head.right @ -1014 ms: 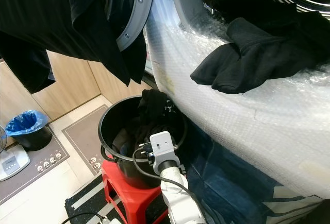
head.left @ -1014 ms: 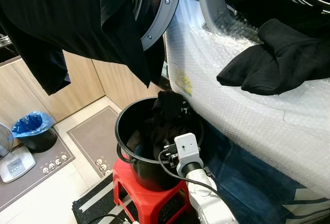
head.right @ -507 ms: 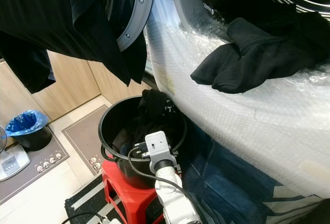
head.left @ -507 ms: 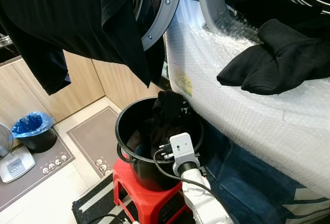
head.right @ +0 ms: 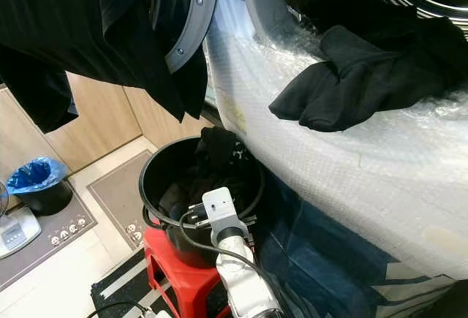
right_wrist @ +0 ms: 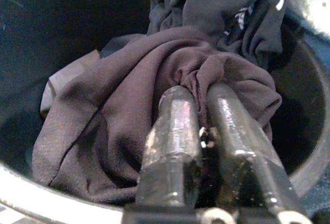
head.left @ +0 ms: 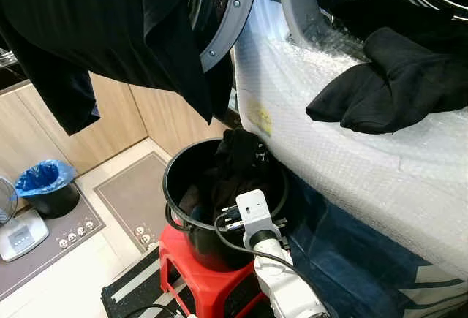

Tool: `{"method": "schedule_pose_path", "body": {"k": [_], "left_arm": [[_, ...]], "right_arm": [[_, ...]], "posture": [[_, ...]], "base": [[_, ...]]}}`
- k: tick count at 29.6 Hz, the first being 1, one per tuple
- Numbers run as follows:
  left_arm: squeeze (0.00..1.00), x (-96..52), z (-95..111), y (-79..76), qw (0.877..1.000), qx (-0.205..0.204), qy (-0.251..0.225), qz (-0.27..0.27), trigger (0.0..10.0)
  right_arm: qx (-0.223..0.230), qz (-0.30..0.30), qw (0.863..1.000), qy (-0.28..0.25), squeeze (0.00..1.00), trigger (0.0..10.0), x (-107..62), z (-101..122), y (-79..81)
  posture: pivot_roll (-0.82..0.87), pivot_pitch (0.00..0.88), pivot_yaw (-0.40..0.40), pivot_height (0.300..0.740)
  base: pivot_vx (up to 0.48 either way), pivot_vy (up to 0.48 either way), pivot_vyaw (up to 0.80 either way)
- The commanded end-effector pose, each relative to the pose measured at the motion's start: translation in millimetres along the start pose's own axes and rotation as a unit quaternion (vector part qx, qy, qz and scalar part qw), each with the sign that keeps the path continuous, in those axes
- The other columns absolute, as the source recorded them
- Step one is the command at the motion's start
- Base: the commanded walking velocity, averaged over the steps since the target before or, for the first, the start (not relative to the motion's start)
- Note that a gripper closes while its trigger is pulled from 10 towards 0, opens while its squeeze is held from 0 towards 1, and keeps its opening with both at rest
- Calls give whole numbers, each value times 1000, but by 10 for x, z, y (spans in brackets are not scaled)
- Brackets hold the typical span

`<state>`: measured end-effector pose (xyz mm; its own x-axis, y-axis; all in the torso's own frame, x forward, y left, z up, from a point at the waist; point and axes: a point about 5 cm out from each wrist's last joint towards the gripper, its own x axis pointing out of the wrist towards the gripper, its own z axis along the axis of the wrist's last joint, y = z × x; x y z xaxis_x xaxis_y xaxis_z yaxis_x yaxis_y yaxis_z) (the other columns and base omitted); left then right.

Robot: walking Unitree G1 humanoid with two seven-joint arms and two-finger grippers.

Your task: Clothes washing

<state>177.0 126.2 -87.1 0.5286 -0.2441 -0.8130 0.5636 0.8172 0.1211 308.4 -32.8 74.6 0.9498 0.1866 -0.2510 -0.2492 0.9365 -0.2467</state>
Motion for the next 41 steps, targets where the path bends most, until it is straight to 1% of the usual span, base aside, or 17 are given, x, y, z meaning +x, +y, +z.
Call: {"method": "schedule_pose_path", "body": {"k": [1, 9, 11, 16, 22, 23, 24, 29, 30, 32, 33, 34, 35, 37, 38, 39, 41], "left_arm": [[0, -40, -204, -73, 999, -8, 37, -11, 10000], [0, -40, -205, -75, 999, -7, 37, -12, 10000], [0, -39, -200, -73, 999, -8, 37, -11, 10000], [0, -35, -188, -71, 999, -8, 36, -12, 10000], [0, -35, -187, -71, 999, -8, 36, -12, 10000], [0, -30, -170, -68, 999, -7, 34, -13, 10000], [0, -26, -159, -67, 999, -7, 34, -14, 10000], [0, -26, -157, -66, 999, -7, 34, -14, 10000], [0, -26, -157, -66, 999, -7, 34, -14, 10000], [0, -21, -137, -60, 999, -6, 32, -14, 10000], [0, -18, -127, -56, 999, -5, 31, -15, 10000], [0, -16, -119, -53, 999, -4, 31, -15, 10000], [0, -13, -108, -51, 999, -4, 30, -15, 10000], [0, -10, -99, -50, 999, -3, 29, -16, 10000], [0, -10, -99, -50, 999, -3, 29, -16, 10000], [0, -8, -93, -50, 999, -3, 29, -16, 10000], [0, -6, -85, -51, 999, -3, 28, -17, 10000]], "right_arm": [[-1, 11, 1000, -1, 0, 0, 6, 63, 61], [18, 23, 1000, -5, 0, 0, 19, 118, 9], [33, 23, 999, -7, 0, 0, 27, 139, -21], [97, 73, 991, -60, 0, 0, 1, 330, -58], [101, 80, 989, -66, 0, 0, -6, 349, -60], [151, 183, 961, -143, 0, 3961, -170, 615, -48], [169, 240, 936, -193, 0, 6000, -296, 770, -57], [171, 247, 933, -199, 0, 6000, -313, 786, -66], [171, 248, 933, -199, 0, 10000, -314, 786, -67], [204, 371, 870, -253, 0, 10000, -567, 961, -167], [212, 414, 842, -273, 0, 10000, -671, 1027, -215], [217, 444, 821, -285, 0, 10000, -744, 1073, -269], [215, 457, 811, -296, 0, 10000, -788, 1115, -378], [210, 462, 805, -307, 0, 10000, -825, 1151, -482], [210, 462, 805, -307, 0, 10000, -825, 1151, -482], [205, 471, 798, -316, 0, 10000, -870, 1177, -592], [198, 478, 792, -323, 0, 10000, -908, 1196, -691]], "posture": [[-21, 114, 46, 740], [-23, 110, 45, 740], [-24, 114, 45, 740], [-30, 111, 48, 740], [-30, 111, 48, 740], [-41, 106, 50, 740], [-42, 105, 50, 740], [-42, 105, 50, 740], [-42, 105, 50, 740], [-49, 95, 56, 740], [-52, 93, 57, 740], [-52, 93, 57, 740], [-59, 90, 59, 740], [-59, 90, 59, 740], [-59, 90, 59, 740], [-59, 90, 59, 740], [-69, 86, 61, 740]], "base": [[0, 0, 0], [0, 0, 0], [0, 0, 0], [0, 0, 0], [0, 0, 0], [0, 0, 0], [0, 0, 0], [0, 0, 0], [0, 0, 0], [0, 0, 0], [0, 0, 0], [0, 0, 0], [0, 0, 0], [0, 0, 0], [0, 0, 0], [0, 0, 0], [0, 0, 0]]}}
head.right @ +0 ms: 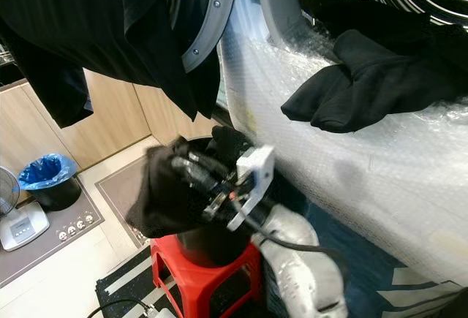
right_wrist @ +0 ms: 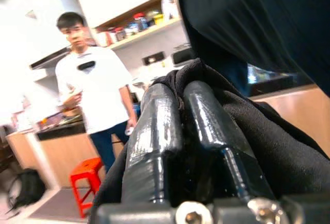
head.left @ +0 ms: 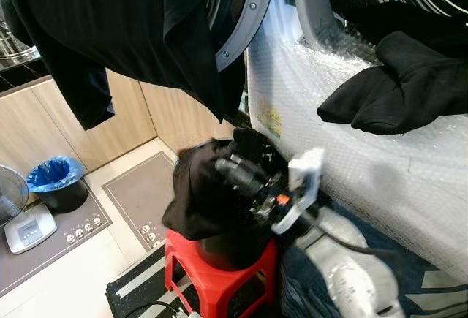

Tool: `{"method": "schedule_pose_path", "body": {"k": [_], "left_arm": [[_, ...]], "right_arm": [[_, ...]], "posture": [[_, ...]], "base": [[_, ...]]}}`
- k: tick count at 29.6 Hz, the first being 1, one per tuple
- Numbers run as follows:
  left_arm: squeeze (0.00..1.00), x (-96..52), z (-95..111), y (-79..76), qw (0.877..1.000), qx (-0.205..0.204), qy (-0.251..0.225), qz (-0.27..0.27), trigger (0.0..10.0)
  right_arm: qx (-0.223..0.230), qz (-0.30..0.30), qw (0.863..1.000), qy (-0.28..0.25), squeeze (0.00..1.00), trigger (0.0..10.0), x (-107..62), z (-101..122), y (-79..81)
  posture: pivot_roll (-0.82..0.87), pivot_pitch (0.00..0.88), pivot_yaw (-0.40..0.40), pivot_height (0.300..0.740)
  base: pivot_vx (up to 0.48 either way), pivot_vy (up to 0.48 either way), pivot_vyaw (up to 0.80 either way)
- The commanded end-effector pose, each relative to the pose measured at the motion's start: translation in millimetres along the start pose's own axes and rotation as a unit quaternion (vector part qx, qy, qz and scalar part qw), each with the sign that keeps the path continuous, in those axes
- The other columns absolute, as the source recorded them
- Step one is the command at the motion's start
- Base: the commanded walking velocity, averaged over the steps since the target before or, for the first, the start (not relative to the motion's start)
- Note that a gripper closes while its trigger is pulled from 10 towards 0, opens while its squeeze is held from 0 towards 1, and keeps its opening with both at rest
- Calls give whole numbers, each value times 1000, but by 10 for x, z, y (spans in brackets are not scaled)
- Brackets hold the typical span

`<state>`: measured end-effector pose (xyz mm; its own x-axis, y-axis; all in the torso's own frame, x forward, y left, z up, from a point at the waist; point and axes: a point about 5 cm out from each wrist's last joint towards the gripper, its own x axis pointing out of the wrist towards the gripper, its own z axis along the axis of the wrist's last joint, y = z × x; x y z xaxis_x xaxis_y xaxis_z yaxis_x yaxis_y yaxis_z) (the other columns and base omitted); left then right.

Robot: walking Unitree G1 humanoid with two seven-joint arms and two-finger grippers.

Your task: Clothes washing

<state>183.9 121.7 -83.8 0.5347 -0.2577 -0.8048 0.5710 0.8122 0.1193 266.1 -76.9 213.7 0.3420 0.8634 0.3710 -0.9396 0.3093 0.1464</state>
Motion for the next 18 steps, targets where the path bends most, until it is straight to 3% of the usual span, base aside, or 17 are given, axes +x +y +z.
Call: {"method": "schedule_pose_path", "body": {"k": [1, 5, 8, 16, 17, 18], "left_arm": [[0, -29, -168, -58, 999, -6, 36, -14, 10000], [0, -28, -166, -57, 999, -6, 36, -14, 10000], [0, -20, -142, -66, 999, -6, 35, -17, 10000], [0, -20, -142, -66, 999, -6, 35, -17, 10000], [0, -19, -141, -70, 999, -3, 35, -18, 10000], [0, -19, -141, -70, 999, -3, 35, -18, 10000]], "right_arm": [[-11, 29, 999, -22, 0, 10000, -3, 148, 46], [-4, 40, 999, -19, 0, 10000, -39, 181, 56], [-45, 66, 995, -60, 0, 10000, -219, 689, -19], [-43, 70, 995, -58, 0, 10000, -232, 711, -18], [-78, 79, 991, -75, 0, 10000, -267, 982, -51], [-78, 79, 991, -75, 0, 10000, -267, 982, -51]], "posture": [[-69, 86, 61, 740], [-69, 86, 61, 740], [-86, 77, 63, 740], [-86, 77, 63, 740], [-96, 65, 66, 740], [-96, 65, 66, 740]], "base": [[0, 0, 0], [0, 0, 0], [0, 0, 0], [0, 0, 0], [0, 0, 0], [0, 0, 0]]}}
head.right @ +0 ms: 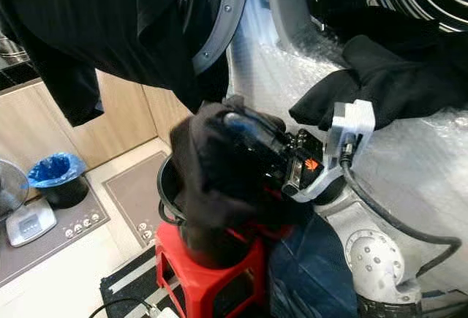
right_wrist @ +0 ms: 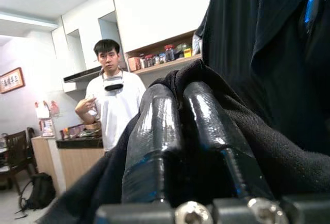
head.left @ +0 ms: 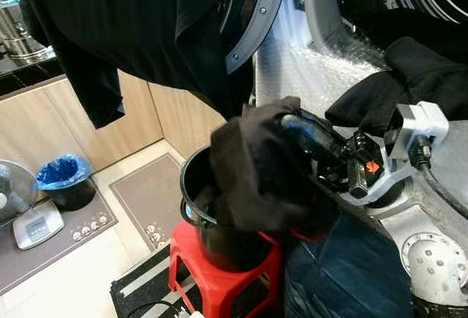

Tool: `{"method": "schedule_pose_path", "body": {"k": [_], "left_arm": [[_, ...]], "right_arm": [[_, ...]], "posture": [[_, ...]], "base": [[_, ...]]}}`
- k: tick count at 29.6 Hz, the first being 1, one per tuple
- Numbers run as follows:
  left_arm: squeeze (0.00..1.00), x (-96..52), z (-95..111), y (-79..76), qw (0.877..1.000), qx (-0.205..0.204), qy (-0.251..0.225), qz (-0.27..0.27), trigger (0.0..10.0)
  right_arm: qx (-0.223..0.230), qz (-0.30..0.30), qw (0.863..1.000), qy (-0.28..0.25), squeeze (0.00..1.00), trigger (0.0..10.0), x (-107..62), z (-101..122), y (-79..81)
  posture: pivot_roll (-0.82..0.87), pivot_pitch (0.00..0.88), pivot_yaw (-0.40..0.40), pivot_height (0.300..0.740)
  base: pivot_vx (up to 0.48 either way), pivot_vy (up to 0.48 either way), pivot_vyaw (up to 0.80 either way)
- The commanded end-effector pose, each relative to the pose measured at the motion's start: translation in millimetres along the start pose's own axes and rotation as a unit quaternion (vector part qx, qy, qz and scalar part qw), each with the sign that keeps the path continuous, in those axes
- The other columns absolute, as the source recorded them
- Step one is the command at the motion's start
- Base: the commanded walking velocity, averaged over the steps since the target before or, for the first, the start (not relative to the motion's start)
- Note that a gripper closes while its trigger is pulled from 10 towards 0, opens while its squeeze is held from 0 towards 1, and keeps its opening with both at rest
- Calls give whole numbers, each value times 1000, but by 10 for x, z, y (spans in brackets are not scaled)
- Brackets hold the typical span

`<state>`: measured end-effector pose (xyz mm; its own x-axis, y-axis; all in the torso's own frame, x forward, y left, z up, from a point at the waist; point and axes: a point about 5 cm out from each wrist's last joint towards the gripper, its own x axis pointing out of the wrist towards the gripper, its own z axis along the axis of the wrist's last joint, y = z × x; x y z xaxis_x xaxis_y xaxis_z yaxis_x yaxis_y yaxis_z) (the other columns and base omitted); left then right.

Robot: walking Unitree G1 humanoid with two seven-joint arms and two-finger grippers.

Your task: Clothes washing

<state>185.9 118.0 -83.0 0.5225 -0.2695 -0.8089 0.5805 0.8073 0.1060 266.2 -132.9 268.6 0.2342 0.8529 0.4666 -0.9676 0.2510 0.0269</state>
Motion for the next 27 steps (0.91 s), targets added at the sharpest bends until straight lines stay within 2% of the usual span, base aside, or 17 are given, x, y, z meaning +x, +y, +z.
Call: {"method": "schedule_pose_path", "body": {"k": [1, 3, 6, 7, 8, 9, 13, 16, 20, 22, 23, 24, 25, 26, 27], "left_arm": [[0, -30, -176, -56, 999, -2, 33, -11, 10000], [0, -30, -175, -58, 999, 0, 34, -12, 10000], [0, -30, -175, -58, 999, 0, 34, -12, 10000], [0, -33, -188, -62, 999, 2, 35, -11, 10000], [0, -33, -188, -62, 999, 2, 35, -11, 10000], [0, -35, -196, -64, 999, 3, 36, -11, 10000], [0, -37, -208, -72, 999, 4, 38, -11, 10000], [0, -38, -213, -76, 999, 5, 38, -11, 10000], [0, -41, -222, -81, 999, 6, 39, -12, 10000], [0, -42, -228, -84, 999, 6, 39, -12, 10000], [0, -43, -234, -86, 999, 6, 40, -12, 10000], [0, -43, -234, -86, 999, 6, 40, -12, 10000], [0, -46, -243, -90, 999, 5, 41, -11, 10000], [0, -46, -243, -90, 999, 5, 41, -11, 10000], [0, -47, -247, -91, 999, 4, 42, -11, 10000]], "right_arm": [[-65, 35, 997, -39, 0, 10000, 30, 466, -1], [-91, 46, 993, -53, 0, 10000, 17, 692, -2], [-90, 46, 993, -53, 0, 10000, 15, 697, 1], [-121, 23, 990, -70, 0, 10000, 29, 990, -90], [-121, 23, 990, -70, 0, 10000, 29, 990, -90], [-140, 13, 987, -82, 0, 10000, 39, 1207, -126], [-167, -26, 982, -82, 0, 10000, 73, 1423, -216], [-170, -51, 981, -83, 0, 10000, 122, 1517, -275], [-189, -114, 973, -62, 0, 10000, 207, 1620, -400], [-188, -159, 968, -48, 0, 10000, 260, 1652, -504], [-183, -204, 961, -44, 0, 10000, 288, 1680, -611], [-183, -204, 961, -44, 0, 10000, 288, 1680, -611], [-186, -272, 943, -40, 0, 10000, 315, 1733, -760], [-186, -272, 943, -40, 0, 10000, 315, 1733, -760], [-191, -294, 936, -40, 0, 10000, 318, 1754, -802]], "posture": [[-96, 65, 66, 740], [-96, 65, 66, 740], [-96, 65, 66, 740], [-94, 56, 60, 740], [-94, 56, 60, 740], [-95, 54, 58, 740], [-98, 52, 54, 740], [-98, 52, 52, 740], [-98, 55, 51, 740], [-96, 63, 49, 740], [-96, 66, 49, 740], [-96, 66, 49, 740], [-96, 72, 49, 740], [-96, 72, 49, 740], [-96, 73, 49, 740]], "base": [[0, 0, 0], [0, 0, 0], [0, 0, 0], [0, 0, 0], [0, 0, 0], [0, 0, 0], [0, 0, 0], [0, 0, 0], [0, 0, 0], [0, 0, 0], [0, 0, 0], [0, 0, 0], [0, 0, 0], [0, 0, 0], [0, 0, 0]]}}
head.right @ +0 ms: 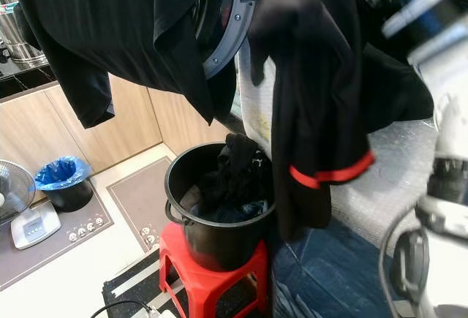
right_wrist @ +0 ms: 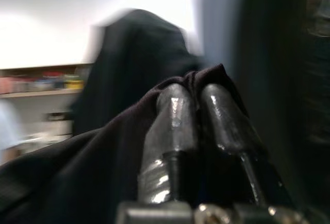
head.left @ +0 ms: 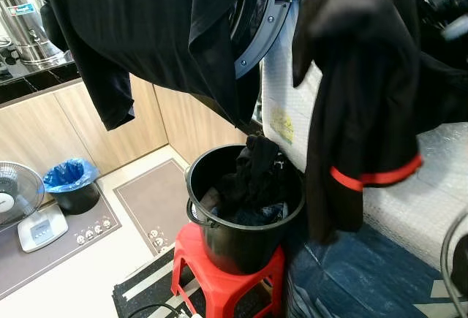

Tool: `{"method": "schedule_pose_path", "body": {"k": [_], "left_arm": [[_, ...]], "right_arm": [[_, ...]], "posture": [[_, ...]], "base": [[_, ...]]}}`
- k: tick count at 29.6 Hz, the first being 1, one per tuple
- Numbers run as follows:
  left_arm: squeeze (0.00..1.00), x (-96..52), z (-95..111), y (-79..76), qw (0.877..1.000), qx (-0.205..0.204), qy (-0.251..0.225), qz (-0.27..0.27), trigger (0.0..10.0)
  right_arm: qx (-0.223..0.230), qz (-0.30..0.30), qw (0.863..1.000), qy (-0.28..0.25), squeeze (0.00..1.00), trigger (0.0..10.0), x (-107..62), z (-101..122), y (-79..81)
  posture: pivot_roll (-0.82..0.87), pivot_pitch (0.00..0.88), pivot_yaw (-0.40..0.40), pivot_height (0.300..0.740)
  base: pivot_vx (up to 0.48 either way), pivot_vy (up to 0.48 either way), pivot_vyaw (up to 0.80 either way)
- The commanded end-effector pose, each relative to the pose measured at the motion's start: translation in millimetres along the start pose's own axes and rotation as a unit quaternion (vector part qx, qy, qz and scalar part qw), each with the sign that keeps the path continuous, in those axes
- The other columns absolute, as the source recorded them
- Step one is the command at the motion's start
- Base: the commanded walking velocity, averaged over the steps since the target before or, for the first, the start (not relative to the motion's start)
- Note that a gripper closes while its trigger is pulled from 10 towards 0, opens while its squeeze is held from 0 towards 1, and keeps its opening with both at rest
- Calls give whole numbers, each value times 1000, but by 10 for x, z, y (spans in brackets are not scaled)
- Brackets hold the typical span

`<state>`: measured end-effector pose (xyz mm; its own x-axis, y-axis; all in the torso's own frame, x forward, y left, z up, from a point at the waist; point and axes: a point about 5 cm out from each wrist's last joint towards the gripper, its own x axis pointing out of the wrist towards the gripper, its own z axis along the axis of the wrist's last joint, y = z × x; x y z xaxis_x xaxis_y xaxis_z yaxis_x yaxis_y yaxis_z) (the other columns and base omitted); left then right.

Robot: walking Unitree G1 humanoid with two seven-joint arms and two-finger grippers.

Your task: Clothes washing

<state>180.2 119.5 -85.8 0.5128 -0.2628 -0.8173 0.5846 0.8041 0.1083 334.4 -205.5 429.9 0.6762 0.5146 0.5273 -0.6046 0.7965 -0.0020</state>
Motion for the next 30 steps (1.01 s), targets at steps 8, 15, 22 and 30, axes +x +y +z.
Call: {"method": "schedule_pose_path", "body": {"k": [8, 15, 22, 30], "left_arm": [[0, -46, -243, -93, 999, -4, 40, -11, 10000], [0, -50, -256, -103, 999, -7, 41, -11, 10000], [0, -52, -265, -114, 999, -9, 41, -12, 10000], [0, -58, -289, -137, 999, -12, 41, -12, 10000]], "right_arm": [[-18, -274, 962, -1, 0, 10000, 97, 207, -516], [-53, -380, 923, -13, 0, 10000, 146, 353, -609], [-65, -472, 868, -139, 0, 10000, 78, 779, -624], [-82, -535, 790, -288, 0, 10000, -95, 1204, -541]], "posture": [[-92, 88, 47, 740], [-90, 98, 46, 740], [-85, 106, 40, 740], [-71, 102, 33, 740]], "base": [[0, 0, 0], [0, 0, 0], [0, 0, 0], [0, 0, 0]]}}
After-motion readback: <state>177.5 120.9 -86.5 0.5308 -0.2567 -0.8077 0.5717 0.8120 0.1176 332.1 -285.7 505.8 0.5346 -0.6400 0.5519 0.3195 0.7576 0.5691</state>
